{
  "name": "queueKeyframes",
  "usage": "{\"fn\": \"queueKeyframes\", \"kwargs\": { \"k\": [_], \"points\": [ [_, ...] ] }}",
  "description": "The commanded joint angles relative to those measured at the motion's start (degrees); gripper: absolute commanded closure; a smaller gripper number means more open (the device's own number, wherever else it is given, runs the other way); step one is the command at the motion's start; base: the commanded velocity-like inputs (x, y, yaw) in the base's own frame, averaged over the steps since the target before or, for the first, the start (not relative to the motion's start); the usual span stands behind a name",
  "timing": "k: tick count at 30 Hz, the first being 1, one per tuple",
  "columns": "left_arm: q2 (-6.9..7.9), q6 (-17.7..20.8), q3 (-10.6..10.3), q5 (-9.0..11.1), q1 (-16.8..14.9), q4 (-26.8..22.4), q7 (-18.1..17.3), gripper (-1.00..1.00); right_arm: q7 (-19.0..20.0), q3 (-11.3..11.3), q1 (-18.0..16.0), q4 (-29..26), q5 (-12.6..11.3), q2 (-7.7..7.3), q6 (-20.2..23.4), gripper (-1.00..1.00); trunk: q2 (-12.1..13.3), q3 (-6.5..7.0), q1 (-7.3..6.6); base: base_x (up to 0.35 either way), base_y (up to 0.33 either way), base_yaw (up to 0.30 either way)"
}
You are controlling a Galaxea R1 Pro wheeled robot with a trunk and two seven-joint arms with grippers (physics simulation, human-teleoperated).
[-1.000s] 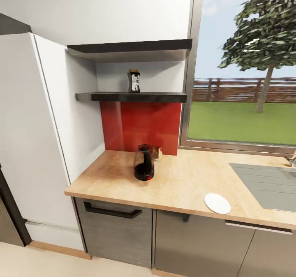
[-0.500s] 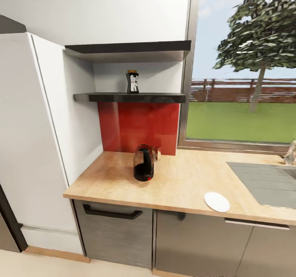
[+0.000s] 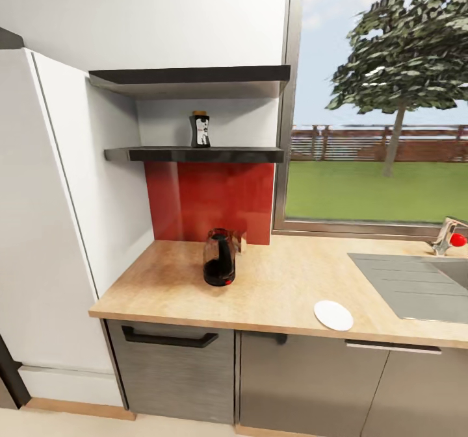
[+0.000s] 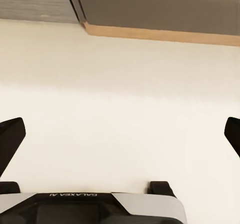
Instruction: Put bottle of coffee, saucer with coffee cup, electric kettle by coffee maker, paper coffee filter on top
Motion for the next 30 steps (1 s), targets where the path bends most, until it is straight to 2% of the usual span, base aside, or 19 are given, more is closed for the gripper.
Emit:
{"fn": "queueKeyframes", "kwargs": {
  "k": [1,5,8,11,13,14,16,19,21,22,24,27,29,30],
  "points": [
    [-0.72,-0.63,-0.23,0.77,-0.03,-19.1,0.5,-1.0,-0.12,0.49,-0.02,0.16,-0.56,-0.02,-0.24,-1.0,-0.04,-0.03,0.02,0.0,0.0,0.0],
    [-0.91,0.04,-0.39,5.02,-1.48,-29.21,0.46,-1.0,-0.14,0.45,-0.02,0.18,-0.54,-0.12,-0.25,-1.0,-0.04,-0.03,0.02,0.0,0.0,0.0],
    [-1.01,1.1,-0.52,6.02,-3.75,-33.2,0.36,-1.0,-0.12,0.45,-0.02,0.19,-0.53,-0.34,-0.25,-1.0,-0.04,-0.03,0.02,0.0,0.0,0.0],
    [-1.07,5.54,-1.09,6.6,-6.93,-37.31,0.37,-1.0,-0.12,0.48,-0.02,0.2,-0.54,-0.95,-0.25,-1.0,-0.04,-0.03,0.02,0.0,0.0,0.0],
    [-1.03,10.72,-1.6,6.78,-10.2,-39.62,0.4,-1.0,-0.1,0.5,-0.02,0.2,-0.55,-1.19,-0.25,-1.0,-0.04,-0.03,0.02,0.0,0.0,0.0],
    [-1.03,11.96,-1.68,6.8,-11.16,-40.02,0.4,-1.0,-0.1,0.48,-0.02,0.2,-0.55,-1.23,-0.25,-1.0,-0.04,-0.03,0.02,0.0,0.0,0.0],
    [-1.02,16.39,-1.91,6.86,-15.52,-40.96,0.38,-1.0,-0.09,0.51,-0.02,0.2,-0.55,-1.32,-0.25,-1.0,-0.04,-0.03,0.02,0.0,0.0,0.0],
    [-1.05,19.84,-2.02,6.88,-20.33,-41.36,0.37,-1.0,-0.09,0.51,-0.02,0.21,-0.56,-1.35,-0.25,-1.0,-0.04,-0.03,0.02,0.0,0.0,0.0],
    [-1.24,23.6,-2.15,6.88,-25.34,-41.53,0.34,-1.0,-0.09,0.51,-0.02,0.19,-0.56,-1.37,-0.25,-1.0,-0.04,-0.03,0.02,0.0,0.0,0.0],
    [-1.33,24.71,-2.26,6.86,-26.71,-41.52,0.33,-1.0,-0.09,0.52,-0.02,0.19,-0.56,-1.37,-0.25,-1.0,-0.04,-0.03,0.02,0.0,0.0,0.0],
    [-1.86,29.87,-3.34,6.74,-32.77,-41.3,0.34,-1.0,-0.09,0.5,-0.02,0.2,-0.56,-1.37,-0.25,-1.0,-0.04,-0.03,0.02,0.0,0.0,0.0],
    [-2.2,35.51,-4.78,6.63,-39.36,-41.02,0.65,-1.0,-0.09,0.49,-0.02,0.2,-0.54,-1.38,-0.25,-1.0,-0.04,-0.03,0.02,0.0,0.0,0.0],
    [-2.41,40.25,-6.23,6.56,-45.51,-40.32,0.92,-1.0,-0.09,0.49,-0.02,0.21,-0.52,-1.38,-0.25,-1.0,-0.04,-0.03,0.02,0.0,0.0,0.0],
    [-2.48,41.11,-6.57,6.54,-47.04,-39.9,0.96,-1.0,-0.09,0.48,-0.02,0.21,-0.51,-1.38,-0.25,-1.0,-0.04,-0.03,0.02,0.0,0.0,0.0]
  ]
}}
